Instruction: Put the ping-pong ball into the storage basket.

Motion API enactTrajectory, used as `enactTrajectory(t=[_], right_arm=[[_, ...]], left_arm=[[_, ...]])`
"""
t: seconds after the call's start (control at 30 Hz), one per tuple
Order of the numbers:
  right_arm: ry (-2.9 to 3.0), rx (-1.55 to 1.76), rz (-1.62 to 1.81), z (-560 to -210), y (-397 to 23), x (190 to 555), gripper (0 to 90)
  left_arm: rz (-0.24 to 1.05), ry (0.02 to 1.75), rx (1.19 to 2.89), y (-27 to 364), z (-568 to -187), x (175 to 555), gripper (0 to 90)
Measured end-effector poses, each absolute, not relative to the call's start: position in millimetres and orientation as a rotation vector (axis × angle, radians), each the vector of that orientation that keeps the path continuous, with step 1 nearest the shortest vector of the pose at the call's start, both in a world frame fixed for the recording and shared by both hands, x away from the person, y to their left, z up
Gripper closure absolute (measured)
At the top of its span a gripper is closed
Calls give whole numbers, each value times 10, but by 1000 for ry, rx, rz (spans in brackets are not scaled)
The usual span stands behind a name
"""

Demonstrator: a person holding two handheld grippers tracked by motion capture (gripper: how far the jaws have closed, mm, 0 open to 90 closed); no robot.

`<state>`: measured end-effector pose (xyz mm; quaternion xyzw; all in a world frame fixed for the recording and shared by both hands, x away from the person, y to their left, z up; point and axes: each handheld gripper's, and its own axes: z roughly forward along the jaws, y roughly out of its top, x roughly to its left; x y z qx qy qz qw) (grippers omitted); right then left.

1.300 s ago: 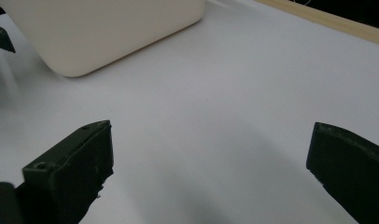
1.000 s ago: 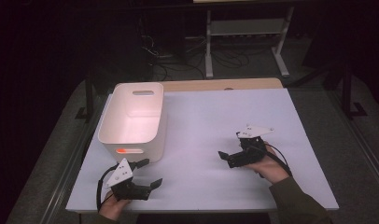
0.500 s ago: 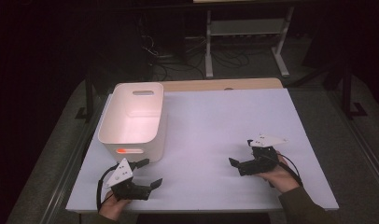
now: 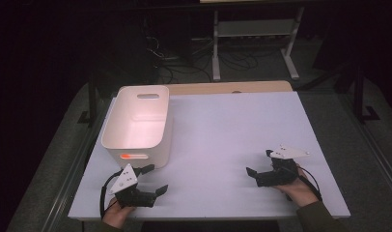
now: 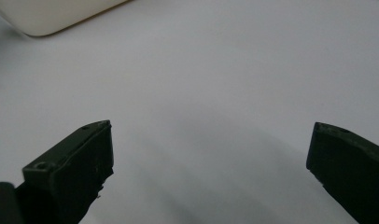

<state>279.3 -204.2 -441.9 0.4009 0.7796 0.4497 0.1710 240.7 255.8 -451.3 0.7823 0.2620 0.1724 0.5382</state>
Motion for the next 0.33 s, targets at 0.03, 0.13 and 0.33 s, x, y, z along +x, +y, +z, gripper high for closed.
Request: enactTrajectory(t=[0.03,0.13,0.33], right_arm=[[2216,1141,1272,-4429,-2056,2784,1],[2224,1140,1253,-4452,-2082,2763,1],[2232,1141,1225,-4483,-2086,2770,1]], left_arm=[[411,623,1860,2557,-4513,2406,141],[411,624,1863,2556,-4513,2408,141],[411,622,1864,2554,-4513,2407,141]])
